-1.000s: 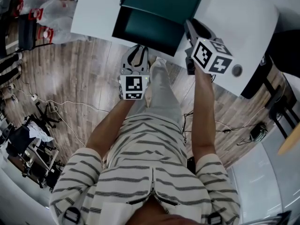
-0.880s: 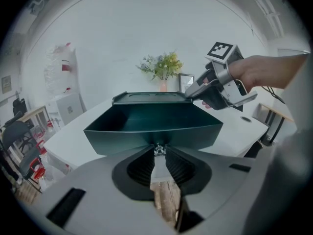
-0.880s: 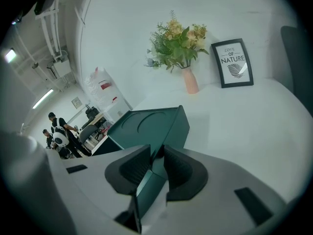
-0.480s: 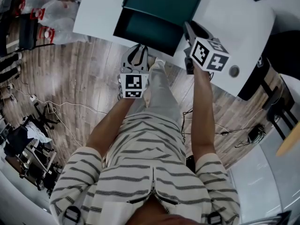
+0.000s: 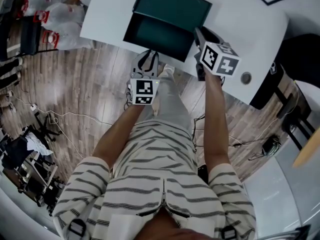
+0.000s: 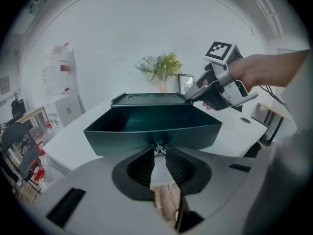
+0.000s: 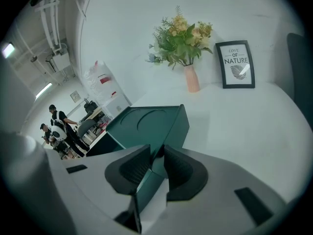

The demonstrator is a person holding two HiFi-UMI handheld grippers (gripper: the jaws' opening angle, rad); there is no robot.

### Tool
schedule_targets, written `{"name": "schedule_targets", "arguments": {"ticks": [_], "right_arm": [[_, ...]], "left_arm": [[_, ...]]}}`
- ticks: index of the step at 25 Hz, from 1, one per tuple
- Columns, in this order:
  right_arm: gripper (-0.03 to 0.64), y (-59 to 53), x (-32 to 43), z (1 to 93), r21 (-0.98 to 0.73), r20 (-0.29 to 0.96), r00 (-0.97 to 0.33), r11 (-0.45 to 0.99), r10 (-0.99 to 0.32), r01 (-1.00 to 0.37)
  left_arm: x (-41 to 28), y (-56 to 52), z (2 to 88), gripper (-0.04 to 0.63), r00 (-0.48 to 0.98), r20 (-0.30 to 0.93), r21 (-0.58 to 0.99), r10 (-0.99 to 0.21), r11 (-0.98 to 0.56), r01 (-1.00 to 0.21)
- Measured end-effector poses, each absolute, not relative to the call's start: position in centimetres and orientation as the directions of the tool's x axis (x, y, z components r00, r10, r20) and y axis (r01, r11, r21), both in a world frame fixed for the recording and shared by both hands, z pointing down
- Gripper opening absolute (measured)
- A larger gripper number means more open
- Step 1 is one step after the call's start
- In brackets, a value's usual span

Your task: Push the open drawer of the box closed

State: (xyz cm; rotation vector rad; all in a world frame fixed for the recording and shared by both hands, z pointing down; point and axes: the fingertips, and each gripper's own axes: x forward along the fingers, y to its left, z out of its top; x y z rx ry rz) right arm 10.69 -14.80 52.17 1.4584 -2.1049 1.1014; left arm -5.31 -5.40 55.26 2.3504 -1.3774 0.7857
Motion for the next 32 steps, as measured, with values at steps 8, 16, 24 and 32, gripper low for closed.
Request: {"name": "schedule_targets", "arguments": {"ticks": [8,16,24,32], "right_arm": [[0.098,-15.0,10.4,52.4,-0.397,0.668,-0.408,0.165,-0.623,-0.903],[0.098,-15.2,10.2,52.1,-0.394,0.666,-0.405,0.166,-0.626,-0.904],[0.098,-15.0,10.3,52.4,-0.4,0.669,-0.41,0.165,-0.62,-0.902],[0.1,-15.0,10.2,52.4,-0.401,0.669,-0.414,0.169,-0.618,-0.9]], "left_arm": [[-5.5,-5.8,55.4,0.069,0.394,0.604,-0.006,-0.693,-0.499,-0.867],[-5.5,-6.3,55.4,0.069,0.397,0.613,-0.009,-0.683,-0.508,-0.861],[-5.4,-6.8,55.4,0.069,0.395,0.618,-0.019,-0.68,-0.515,-0.857],[-5.1,-7.7,55.6,0.069,0.395,0.615,-0.022,-0.682,-0.516,-0.856]]}}
